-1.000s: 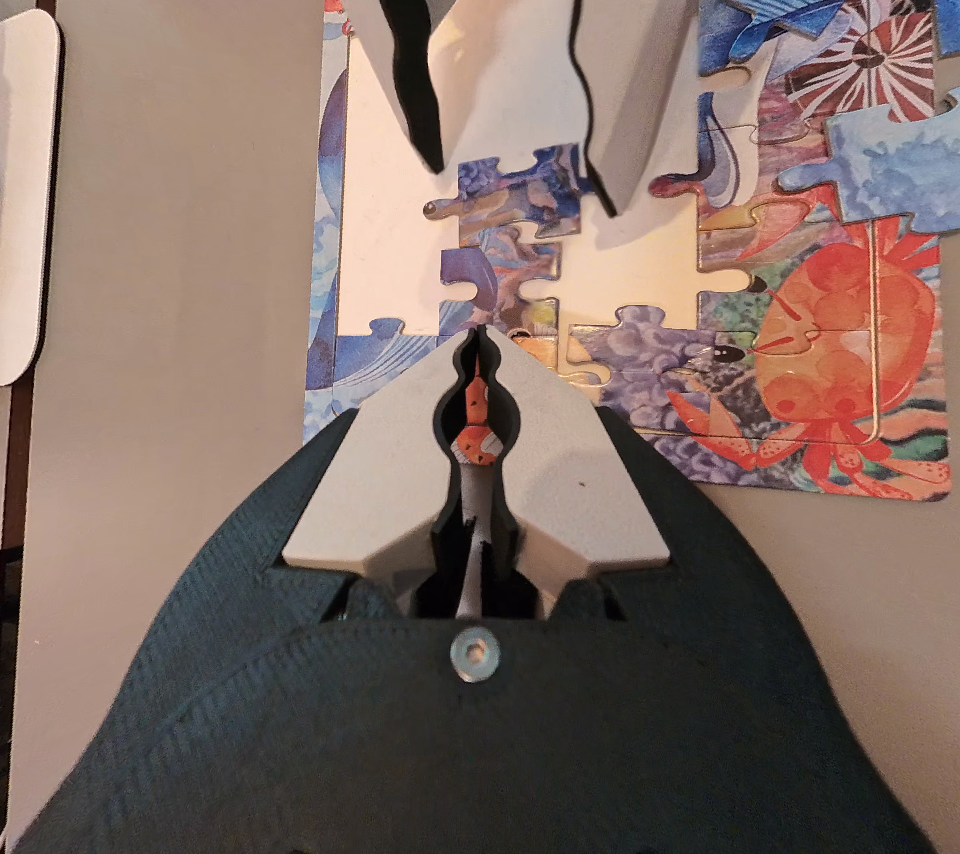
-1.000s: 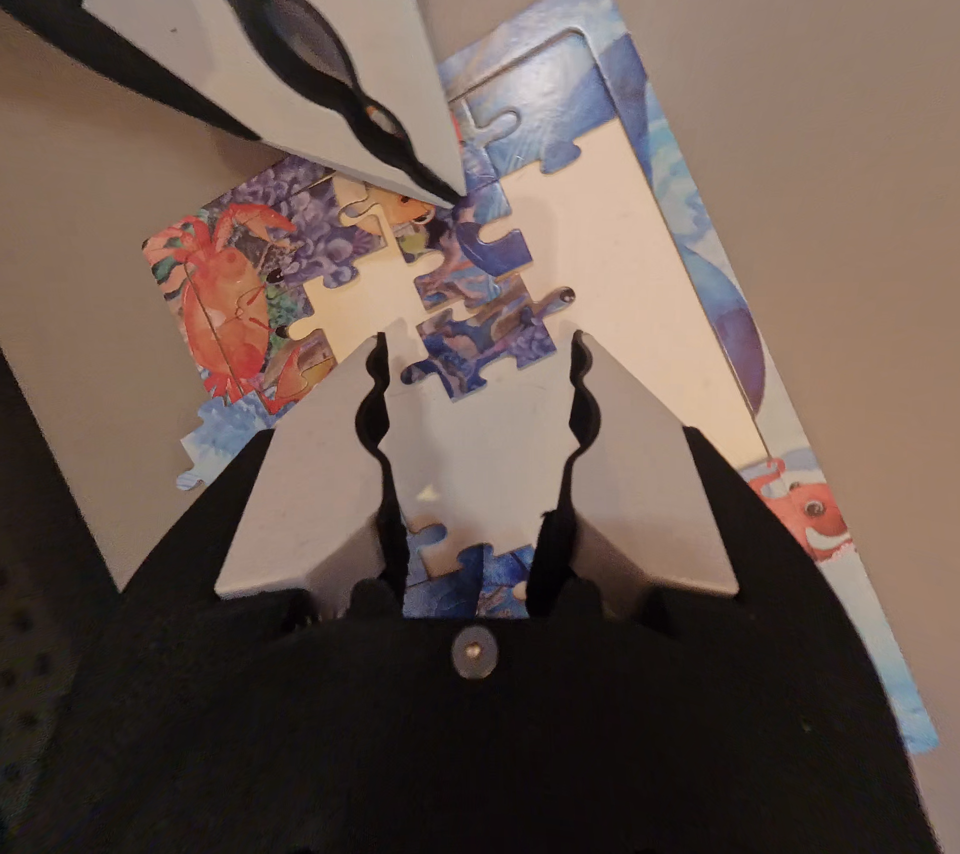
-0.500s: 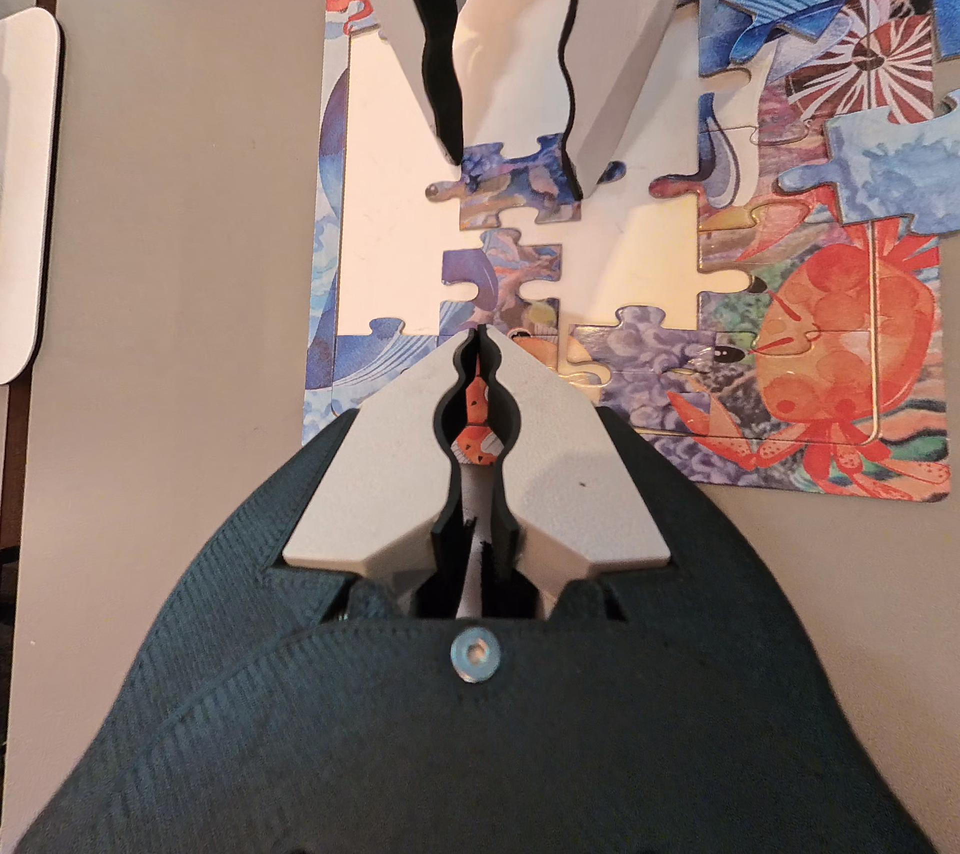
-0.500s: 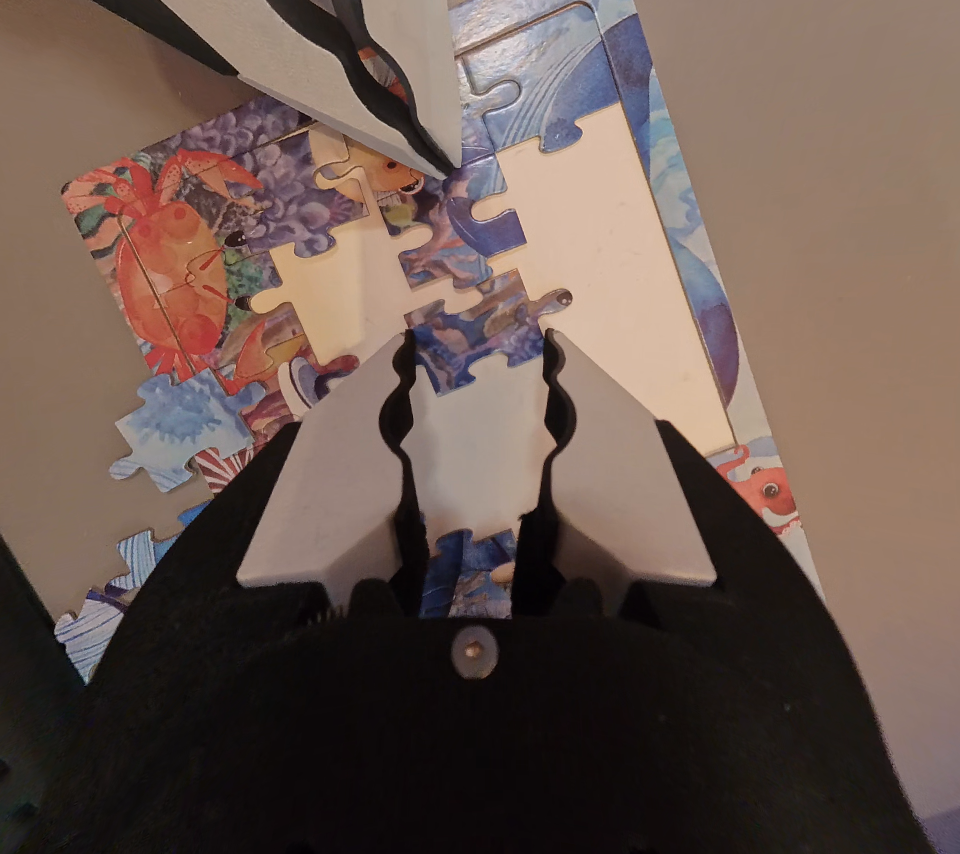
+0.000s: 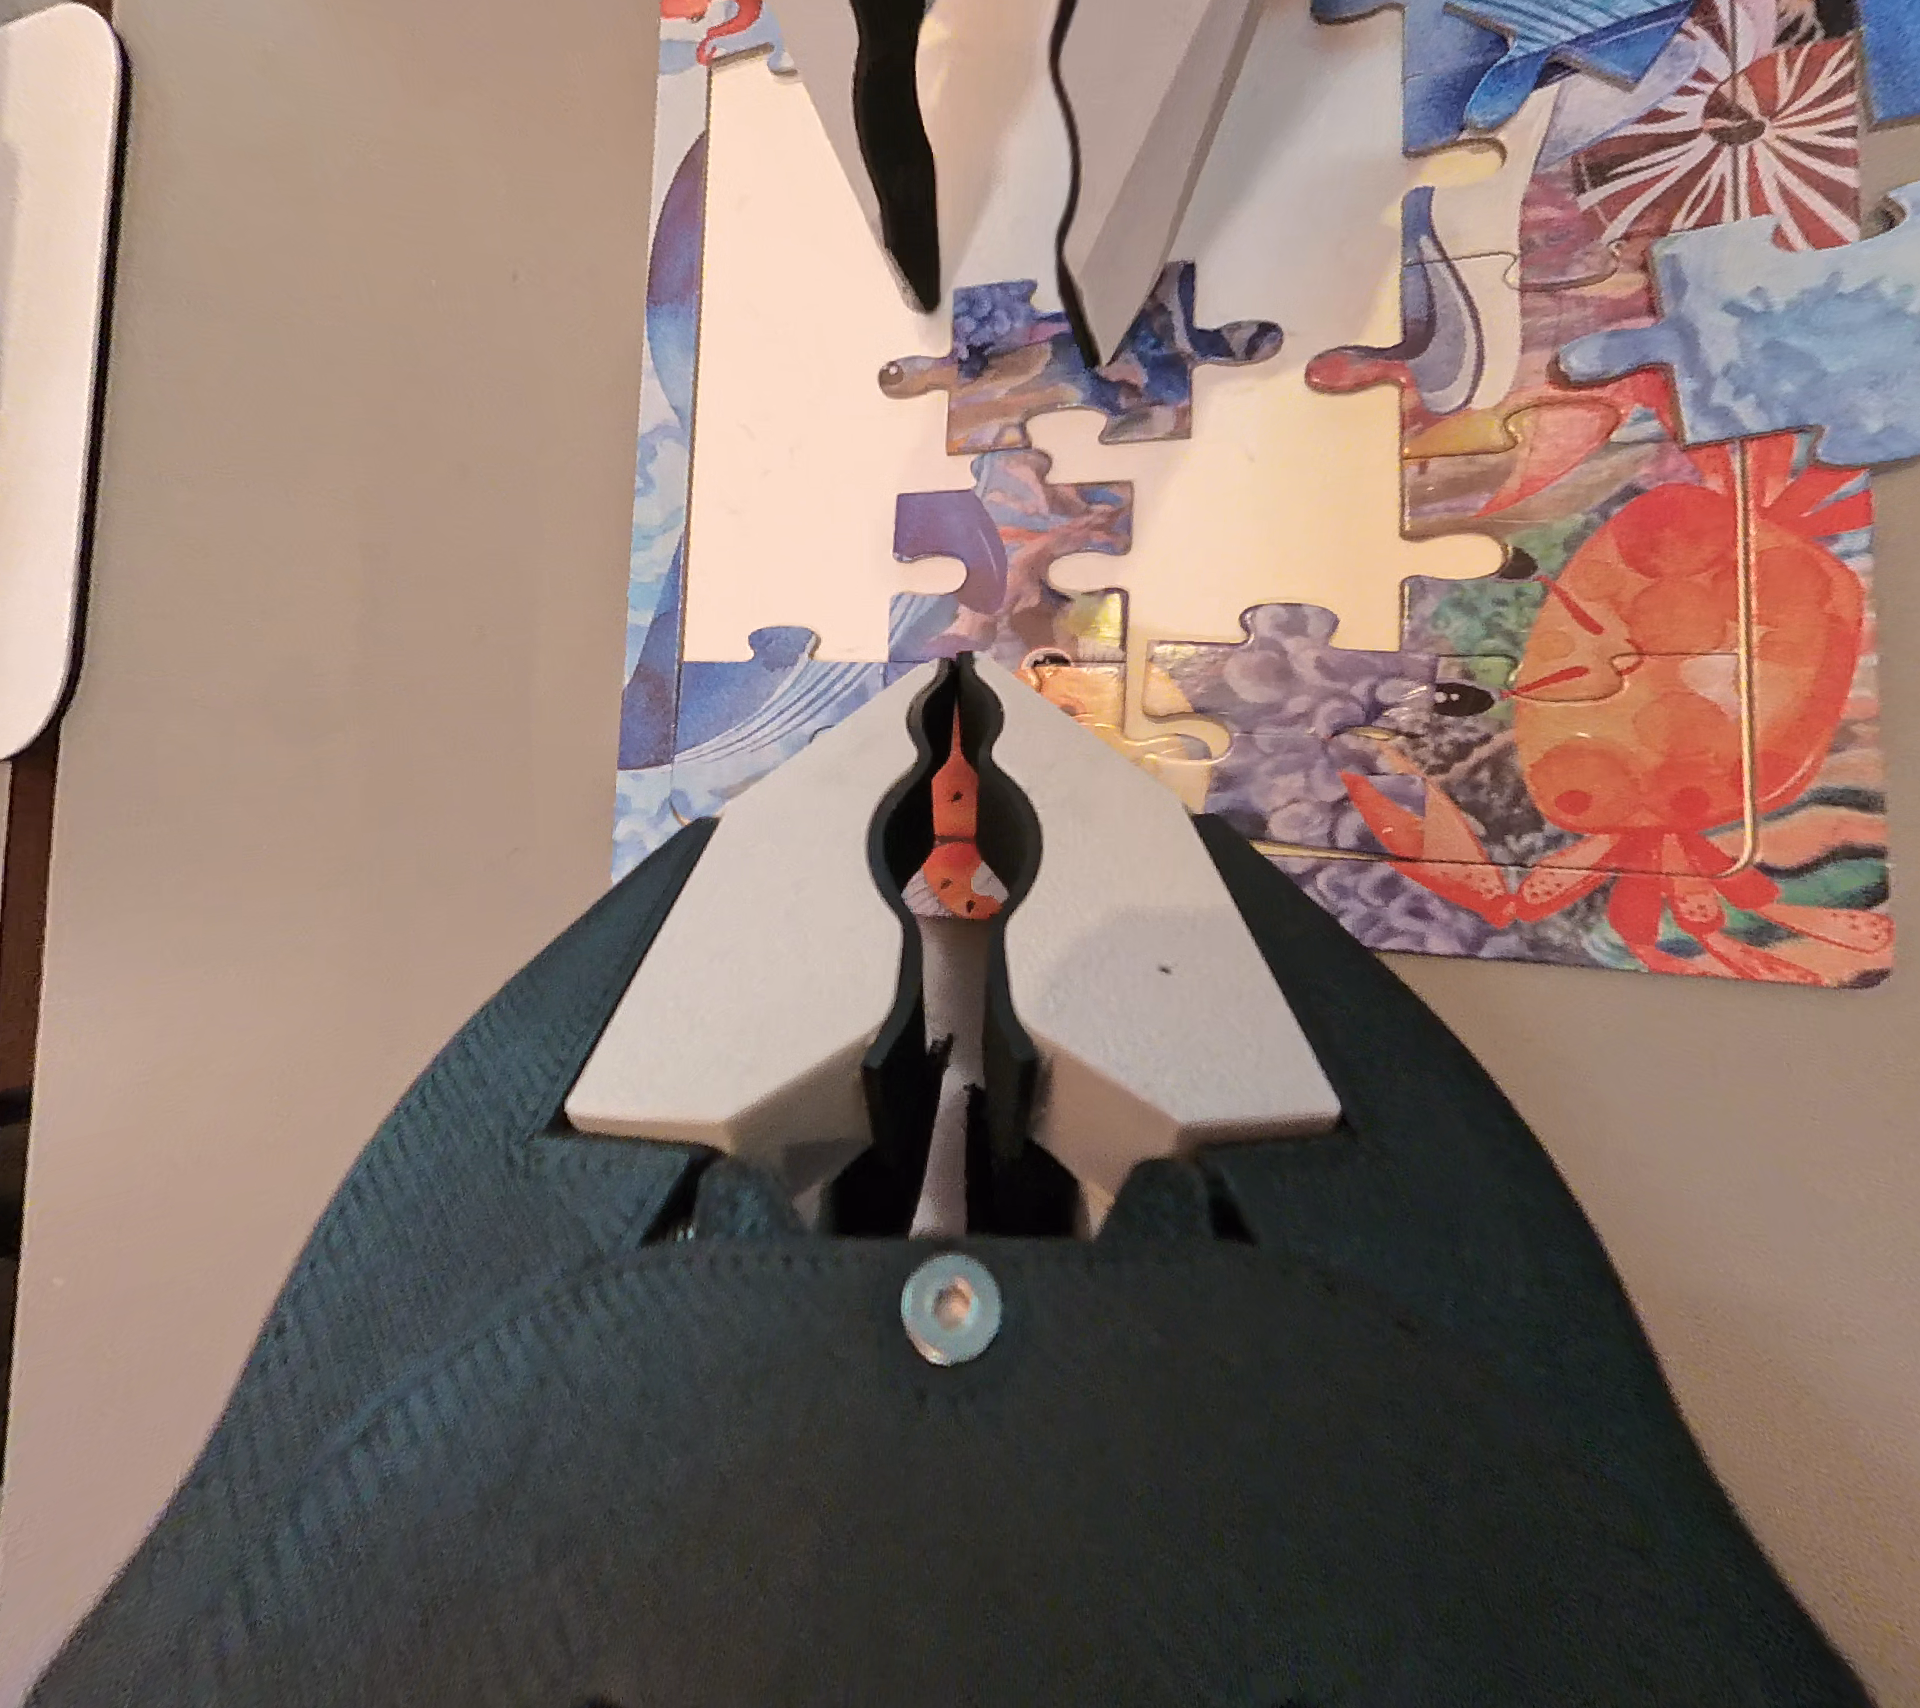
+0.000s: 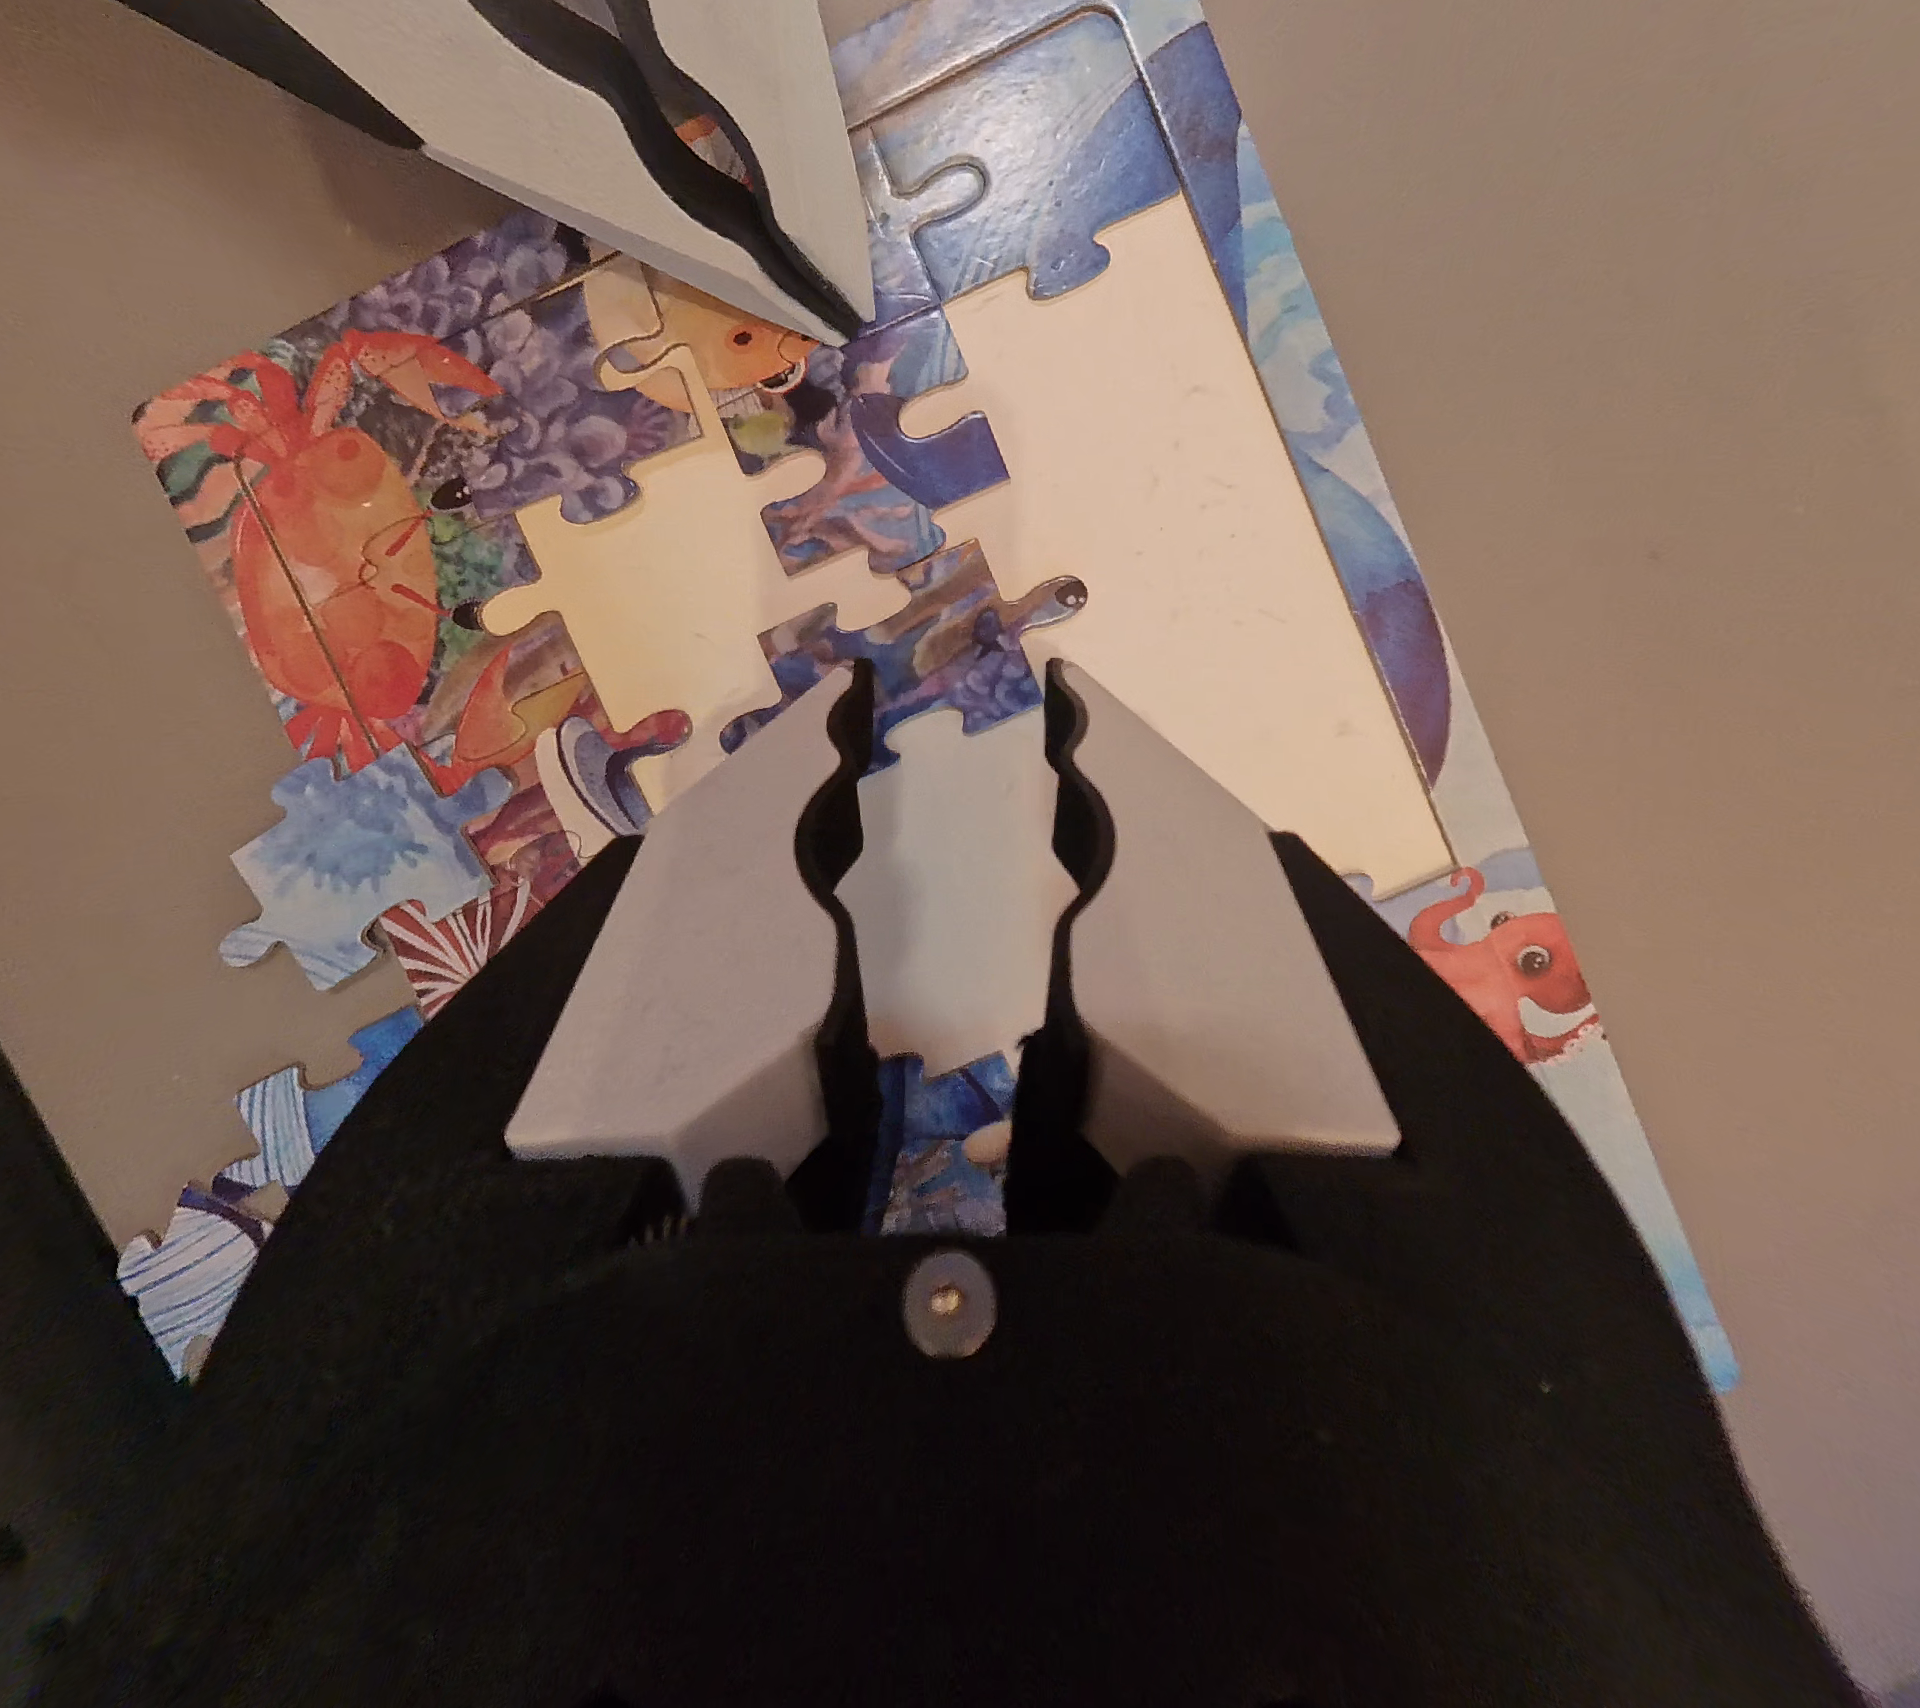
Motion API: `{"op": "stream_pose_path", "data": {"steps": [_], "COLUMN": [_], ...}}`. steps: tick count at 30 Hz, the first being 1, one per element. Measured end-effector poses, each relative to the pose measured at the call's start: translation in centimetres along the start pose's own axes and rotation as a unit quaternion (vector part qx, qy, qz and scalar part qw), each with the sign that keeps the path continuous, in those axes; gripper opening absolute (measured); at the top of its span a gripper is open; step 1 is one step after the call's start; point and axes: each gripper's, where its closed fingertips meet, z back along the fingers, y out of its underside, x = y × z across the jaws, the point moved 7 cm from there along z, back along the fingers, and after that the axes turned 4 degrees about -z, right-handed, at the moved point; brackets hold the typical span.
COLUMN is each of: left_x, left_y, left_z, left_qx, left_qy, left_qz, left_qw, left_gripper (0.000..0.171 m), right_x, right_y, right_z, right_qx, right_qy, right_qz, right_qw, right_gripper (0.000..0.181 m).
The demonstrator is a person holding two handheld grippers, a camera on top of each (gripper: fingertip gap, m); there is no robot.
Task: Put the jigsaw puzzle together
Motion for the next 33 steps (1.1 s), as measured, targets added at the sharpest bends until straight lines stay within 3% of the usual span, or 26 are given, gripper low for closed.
{"op": "stream_pose_path", "data": {"steps": [5,9,12,15,19,33], "left_x": [1.5,2.3,1.9,1.1,0.2,-1.0], "left_y": [0.9,1.8,2.1,2.0,2.1,2.2], "left_z": [1.2,2.5,3.3,3.6,3.1,2.8], "left_qx": [0.009,0.018,0.017,0.006,0.018,0.024], "left_qy": [-0.029,-0.034,0.003,0.040,0.069,0.110], "left_qz": [0.011,0.021,0.028,0.021,0.010,0.007], "left_qw": [0.999,0.999,0.999,0.999,0.997,0.994], "left_gripper": [0.000,0.000,0.000,0.000,0.000,0.000], "right_x": [0.1,0.7,1.8,3.5,5.2,5.3], "right_y": [-0.9,-2.1,-2.8,-2.9,-3.1,-3.7], "right_z": [0.3,0.0,0.1,0.1,-0.9,-2.6], "right_qx": [-0.009,-0.025,-0.039,-0.031,-0.014,-0.018], "right_qy": [0.010,-0.011,-0.044,-0.097,-0.110,-0.060], "right_qz": [0.019,0.028,0.038,0.050,0.063,0.087], "right_qw": [1.000,0.999,0.998,0.994,0.992,0.994], "right_gripper": [0.047,0.036,0.022,0.019,0.022,0.011]}}
